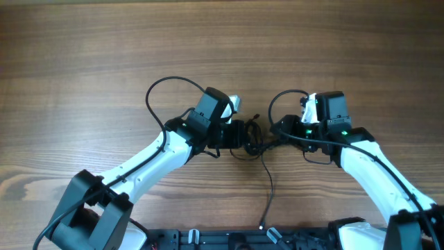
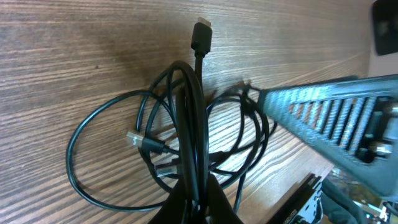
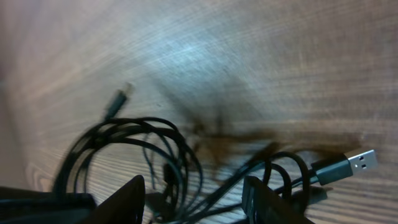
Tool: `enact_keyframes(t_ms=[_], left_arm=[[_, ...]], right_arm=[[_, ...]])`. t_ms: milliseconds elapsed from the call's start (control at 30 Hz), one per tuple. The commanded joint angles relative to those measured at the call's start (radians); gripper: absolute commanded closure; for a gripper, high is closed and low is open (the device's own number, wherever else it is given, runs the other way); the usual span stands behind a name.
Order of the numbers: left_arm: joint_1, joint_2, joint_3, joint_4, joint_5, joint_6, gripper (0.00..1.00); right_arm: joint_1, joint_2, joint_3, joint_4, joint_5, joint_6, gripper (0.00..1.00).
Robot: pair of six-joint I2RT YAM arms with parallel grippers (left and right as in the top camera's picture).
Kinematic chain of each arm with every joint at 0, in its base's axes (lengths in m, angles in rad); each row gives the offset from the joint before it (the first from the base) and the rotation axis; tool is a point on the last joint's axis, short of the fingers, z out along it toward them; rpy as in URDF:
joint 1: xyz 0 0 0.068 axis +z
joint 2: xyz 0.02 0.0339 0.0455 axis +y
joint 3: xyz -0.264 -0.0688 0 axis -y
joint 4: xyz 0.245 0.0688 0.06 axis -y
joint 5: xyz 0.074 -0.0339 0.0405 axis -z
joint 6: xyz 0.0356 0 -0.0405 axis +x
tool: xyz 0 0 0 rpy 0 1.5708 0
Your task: Untangle cables
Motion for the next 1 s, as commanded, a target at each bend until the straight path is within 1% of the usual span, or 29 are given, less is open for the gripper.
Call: enact_keyframes(t_ms=[0, 67, 200, 367, 500, 567, 600, 667, 733, 933, 967], left_arm=[[-0.004, -0.011, 0.005, -0.039, -0.05, 0.026, 0.95], [-0.004, -0.011, 0.005, -0.091, -0.109, 0.026, 0.95], [-0.004, -0.011, 0.005, -0.142, -0.162, 0.026, 0.95], [-0.004, -0.011, 0.004, -0.142, -0.164, 0.026, 0.95], [-0.004, -0.011, 0.004, -0.142, -0.164, 0.026, 0.94], [-0.004, -0.011, 0.004, -0.142, -0.164, 0.026, 0.94], [-0.004, -0.011, 0.004, -0.142, -0.164, 0.026, 0.94], [-0.004, -0.011, 0.004, -0.142, -0.164, 0.026, 0.94], [-0.004, -0.011, 0.004, -0.142, -0.164, 0.026, 0.94], [-0.004, -0.011, 0.004, -0.143, -0.164, 0.026, 0.94], [-0.004, -0.011, 0.004, -0.146, -0.164, 0.026, 0.94]], right_arm=[[0.007, 0.048, 0.014, -0.051, 0.082, 0.018, 0.45], [0.007, 0.066, 0.014, -0.064, 0.104, 0.016, 0.39], [0.007, 0.07, 0.014, -0.063, 0.104, 0.017, 0.39], [0.007, 0.07, 0.014, -0.092, 0.105, 0.014, 0.39], [0.007, 0.07, 0.014, -0.124, 0.149, 0.016, 0.38], [0.007, 0.07, 0.014, -0.126, 0.139, 0.016, 0.37], [0.007, 0.07, 0.014, -0.126, 0.118, 0.016, 0.39], [0.007, 0.07, 0.014, -0.122, 0.083, 0.016, 0.51], [0.007, 0.07, 0.014, -0.11, 0.065, 0.017, 0.68], [0.007, 0.07, 0.014, -0.107, 0.07, 0.016, 0.94], [0.007, 0.07, 0.014, -0.105, 0.082, 0.017, 0.96]])
